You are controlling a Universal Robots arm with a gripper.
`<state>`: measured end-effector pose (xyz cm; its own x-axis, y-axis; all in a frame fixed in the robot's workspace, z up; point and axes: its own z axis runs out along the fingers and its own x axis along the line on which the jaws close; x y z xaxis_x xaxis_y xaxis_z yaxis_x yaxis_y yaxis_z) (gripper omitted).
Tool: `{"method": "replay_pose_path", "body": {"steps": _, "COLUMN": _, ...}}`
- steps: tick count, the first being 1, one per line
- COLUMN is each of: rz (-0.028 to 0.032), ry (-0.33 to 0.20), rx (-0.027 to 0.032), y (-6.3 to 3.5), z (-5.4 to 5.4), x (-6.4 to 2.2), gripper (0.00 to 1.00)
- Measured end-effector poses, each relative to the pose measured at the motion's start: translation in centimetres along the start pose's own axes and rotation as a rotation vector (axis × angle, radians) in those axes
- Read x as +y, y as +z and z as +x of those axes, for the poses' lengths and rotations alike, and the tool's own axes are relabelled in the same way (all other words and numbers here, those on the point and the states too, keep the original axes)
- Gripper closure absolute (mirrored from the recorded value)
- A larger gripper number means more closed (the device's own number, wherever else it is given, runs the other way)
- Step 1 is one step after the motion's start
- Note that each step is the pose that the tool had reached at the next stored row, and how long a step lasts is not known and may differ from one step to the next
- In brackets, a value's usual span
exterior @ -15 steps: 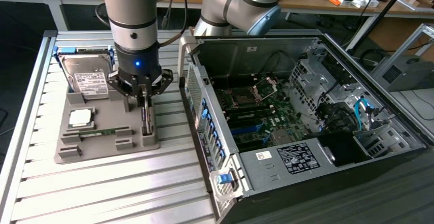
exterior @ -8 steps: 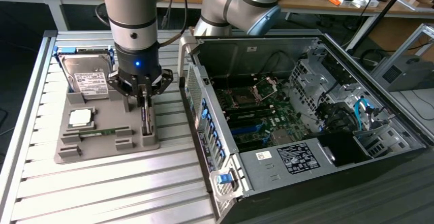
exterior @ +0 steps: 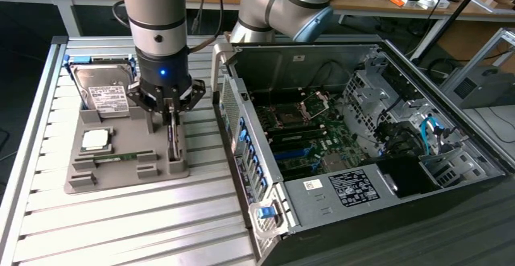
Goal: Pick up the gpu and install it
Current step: 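Pick up the gpu and move the gpu toward the slot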
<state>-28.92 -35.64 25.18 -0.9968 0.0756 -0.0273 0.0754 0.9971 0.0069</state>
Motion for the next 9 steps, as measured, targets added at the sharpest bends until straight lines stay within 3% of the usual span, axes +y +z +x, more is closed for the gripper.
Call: {"method": "replay_pose_path", "body": {"steps": 9, "rz": -0.0001, "ry": 0.000, "rx": -0.0001, "y": -0.57, "z": -0.01, "x": 0.00, "gripper": 0.73}}
